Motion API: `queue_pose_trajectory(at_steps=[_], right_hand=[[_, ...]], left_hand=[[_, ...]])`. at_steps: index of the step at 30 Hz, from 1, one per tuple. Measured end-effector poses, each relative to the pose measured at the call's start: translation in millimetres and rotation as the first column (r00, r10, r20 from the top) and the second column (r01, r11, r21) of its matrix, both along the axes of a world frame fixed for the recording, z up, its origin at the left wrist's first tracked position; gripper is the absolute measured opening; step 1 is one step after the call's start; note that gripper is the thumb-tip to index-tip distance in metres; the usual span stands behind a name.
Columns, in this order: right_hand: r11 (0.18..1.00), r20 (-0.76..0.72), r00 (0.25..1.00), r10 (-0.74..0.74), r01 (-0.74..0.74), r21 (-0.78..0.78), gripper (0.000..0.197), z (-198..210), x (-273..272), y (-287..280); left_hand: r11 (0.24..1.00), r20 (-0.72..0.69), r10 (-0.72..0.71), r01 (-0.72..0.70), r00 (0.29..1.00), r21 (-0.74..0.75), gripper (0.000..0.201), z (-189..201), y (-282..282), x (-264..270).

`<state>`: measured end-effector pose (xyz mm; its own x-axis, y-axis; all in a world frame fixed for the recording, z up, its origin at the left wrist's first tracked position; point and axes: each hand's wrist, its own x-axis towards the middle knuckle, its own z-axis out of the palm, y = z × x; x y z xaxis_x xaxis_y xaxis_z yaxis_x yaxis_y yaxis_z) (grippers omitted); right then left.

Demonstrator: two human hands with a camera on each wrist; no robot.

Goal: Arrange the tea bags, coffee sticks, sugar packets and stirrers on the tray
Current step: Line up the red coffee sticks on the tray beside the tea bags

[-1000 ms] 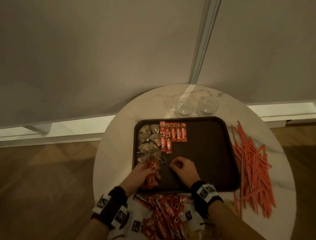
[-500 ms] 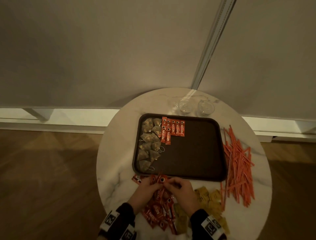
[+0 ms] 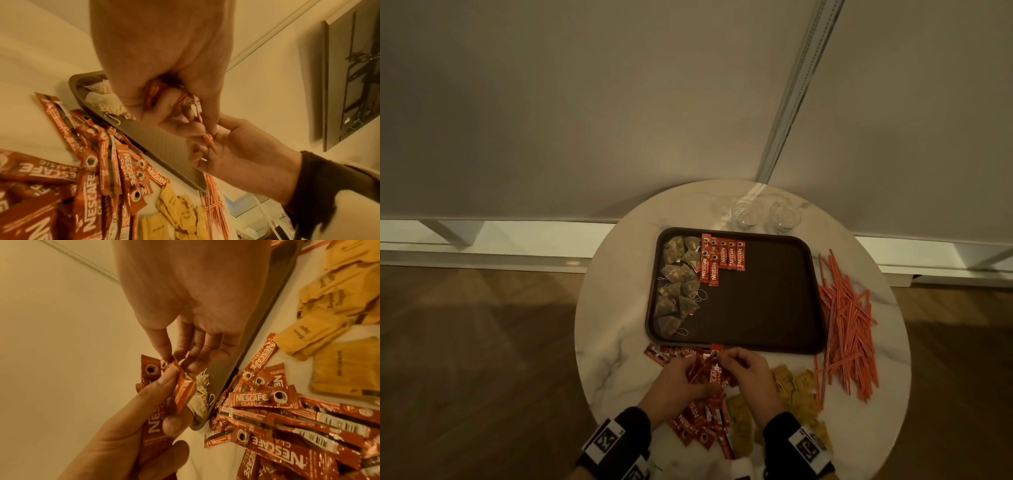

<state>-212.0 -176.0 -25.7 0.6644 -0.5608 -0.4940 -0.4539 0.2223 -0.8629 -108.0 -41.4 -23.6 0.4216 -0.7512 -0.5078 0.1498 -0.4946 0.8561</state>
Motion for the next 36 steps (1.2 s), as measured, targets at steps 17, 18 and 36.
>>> queue_pose_trajectory(at_steps=[17, 18, 36], right_hand=[[0.991, 0.009, 0.994, 0.109, -0.109, 0.072, 0.009, 1.3, -5.3, -8.0], [0.991, -0.007, 0.993, 0.114, -0.113, 0.076, 0.008, -0.5, -5.3, -9.5], [0.991, -0.265, 0.955, 0.129, -0.132, 0.009, 0.010, -59.2, 45.9, -89.1]], left_hand=[[0.965, 0.198, -0.262, 0.249, 0.944, 0.087, 0.003, 2.1, -28.3, 54.4], [0.964, 0.219, -0.266, 0.251, 0.939, 0.093, 0.004, 1.9, -30.8, 56.5], [0.887, 0.412, -0.452, 0.346, 0.791, 0.307, 0.013, -31.7, -128.8, 134.4]])
